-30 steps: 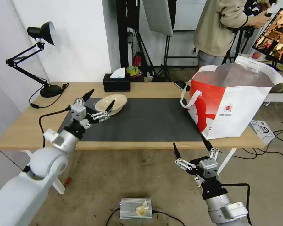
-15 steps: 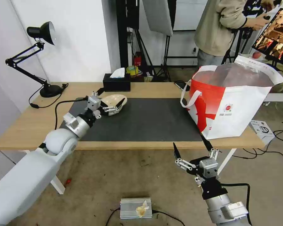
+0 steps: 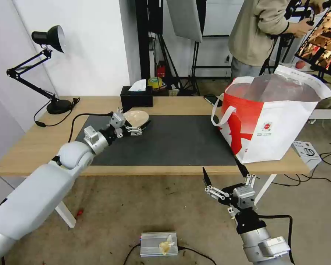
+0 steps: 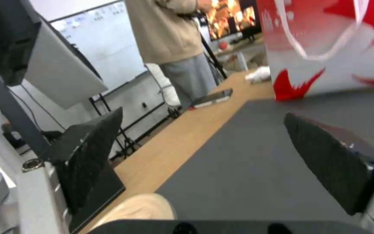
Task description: Pick up the trash from the table and place it into the takeout bag.
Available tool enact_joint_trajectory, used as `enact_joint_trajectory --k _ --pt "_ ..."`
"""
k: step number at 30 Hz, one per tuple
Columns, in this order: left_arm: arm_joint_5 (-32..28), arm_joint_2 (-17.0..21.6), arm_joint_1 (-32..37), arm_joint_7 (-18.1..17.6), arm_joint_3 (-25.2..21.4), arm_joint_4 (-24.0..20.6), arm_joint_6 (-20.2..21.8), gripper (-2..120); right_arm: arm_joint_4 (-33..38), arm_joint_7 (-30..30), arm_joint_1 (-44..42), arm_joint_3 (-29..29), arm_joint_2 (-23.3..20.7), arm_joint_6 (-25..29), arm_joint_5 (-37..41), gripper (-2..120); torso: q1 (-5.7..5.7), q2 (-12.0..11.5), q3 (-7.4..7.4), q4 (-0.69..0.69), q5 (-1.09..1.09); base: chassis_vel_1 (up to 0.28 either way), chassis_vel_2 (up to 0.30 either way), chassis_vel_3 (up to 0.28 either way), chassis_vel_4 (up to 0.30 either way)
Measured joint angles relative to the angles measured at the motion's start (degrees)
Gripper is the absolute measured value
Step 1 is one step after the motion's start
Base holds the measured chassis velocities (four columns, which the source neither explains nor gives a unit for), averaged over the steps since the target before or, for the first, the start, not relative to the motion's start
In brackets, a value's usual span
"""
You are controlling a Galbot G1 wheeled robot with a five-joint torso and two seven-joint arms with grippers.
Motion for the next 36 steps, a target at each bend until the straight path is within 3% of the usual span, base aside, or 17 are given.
enact_joint_trajectory --k 7,27,36 --pt "2.21 -0.22 -4.56 1.95 3.57 4.83 -0.85 100 0.00 0.00 0.00 0.00 0.00 0.00 0.00 100 0.00 0.01 0.00 0.00 0.00 0.000 0.000 0.000 0.000" --pt "4.75 3.04 -8.43 6.98 6.65 8.35 -1.28 100 0.00 0.00 0.00 0.00 0.00 0.00 0.00 100 0.00 0.00 -0.01 0.00 0.00 0.000 0.000 0.000 0.000" --pt "6.70 2.28 -10.18 7.45 8.15 11.30 -3.32 100 -0.01 0.00 0.00 -0.01 0.00 0.00 0.00 100 0.00 0.01 -0.01 0.00 -0.01 0.000 0.000 0.000 0.000"
